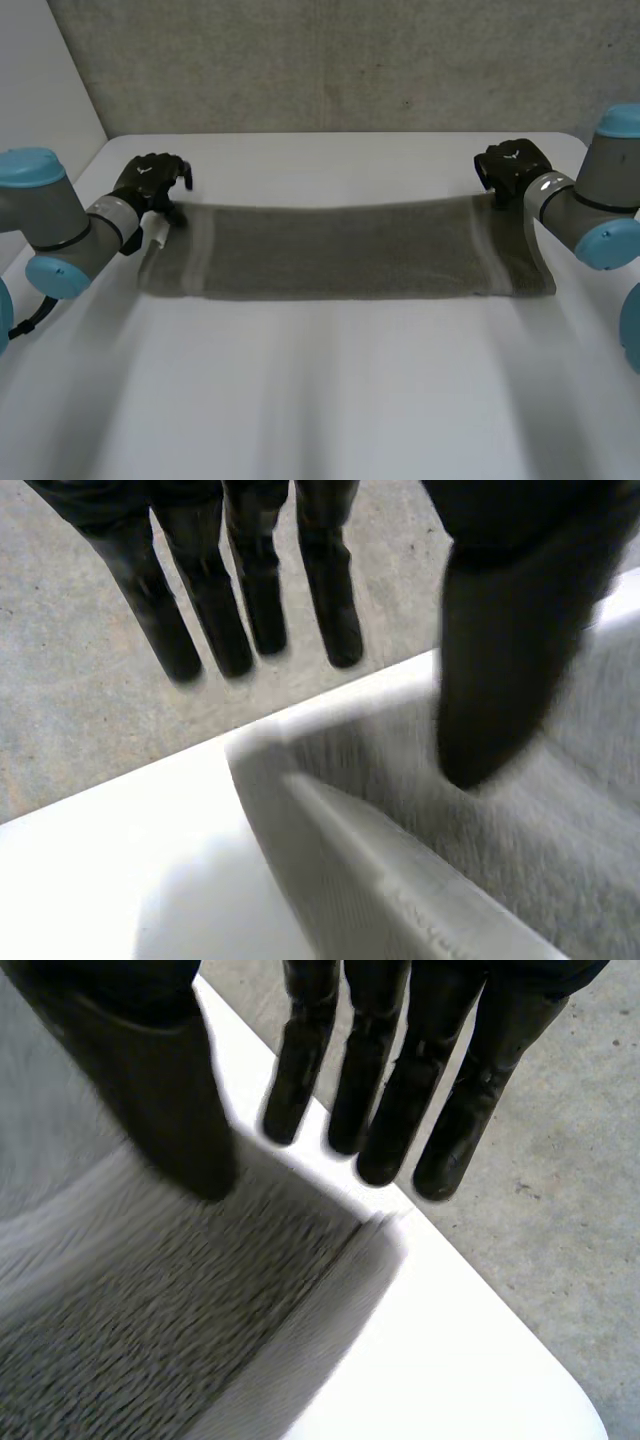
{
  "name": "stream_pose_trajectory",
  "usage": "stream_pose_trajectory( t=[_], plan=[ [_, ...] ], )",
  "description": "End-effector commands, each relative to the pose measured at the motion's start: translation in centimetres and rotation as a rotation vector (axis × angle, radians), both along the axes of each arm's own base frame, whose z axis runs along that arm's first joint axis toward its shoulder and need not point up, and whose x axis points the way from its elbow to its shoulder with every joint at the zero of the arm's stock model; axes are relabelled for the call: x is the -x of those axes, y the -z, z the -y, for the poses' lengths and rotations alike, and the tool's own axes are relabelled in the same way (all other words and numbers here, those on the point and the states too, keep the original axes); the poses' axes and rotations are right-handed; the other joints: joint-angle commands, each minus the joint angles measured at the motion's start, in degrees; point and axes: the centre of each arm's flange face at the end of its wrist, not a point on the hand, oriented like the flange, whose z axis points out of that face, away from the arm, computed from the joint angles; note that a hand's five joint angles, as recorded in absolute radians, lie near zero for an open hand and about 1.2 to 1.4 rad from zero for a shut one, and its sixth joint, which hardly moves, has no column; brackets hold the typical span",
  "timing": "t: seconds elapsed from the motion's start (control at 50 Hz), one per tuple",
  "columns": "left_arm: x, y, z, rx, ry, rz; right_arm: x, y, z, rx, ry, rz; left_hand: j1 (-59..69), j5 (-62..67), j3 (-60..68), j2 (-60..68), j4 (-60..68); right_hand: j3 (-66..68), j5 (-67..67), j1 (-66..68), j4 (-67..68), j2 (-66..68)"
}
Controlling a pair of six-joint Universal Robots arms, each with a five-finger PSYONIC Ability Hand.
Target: Fold the towel.
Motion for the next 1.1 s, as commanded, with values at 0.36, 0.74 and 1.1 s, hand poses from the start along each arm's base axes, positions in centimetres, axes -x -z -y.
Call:
stream_pose_trajectory(
  t=[0.36,0.74,1.1],
  plan=[
    [-1.2,-5.8,-8.5,-0.05,-0.002,0.004,1.2,-5.6,-7.9,-0.172,-0.052,0.081,-17.6,-18.5,-18.9,-18.4,-18.5,-35.2,-34.7,-34.0,-35.0,-33.7],
    [-1.2,-4.7,-14.2,0.034,0.012,-0.003,7.2,1.1,-9.6,-0.197,-0.023,-0.002,-17.6,-18.5,-18.9,-18.4,-18.5,-21.7,-21.3,-20.5,-21.6,-20.2],
    [-1.3,-4.2,-14.1,0.018,0.009,-0.004,8.2,4.8,-8.2,-0.184,-0.007,-0.025,-17.6,-18.5,-18.9,-18.4,-18.5,12.0,12.5,13.2,12.1,13.5]
  ],
)
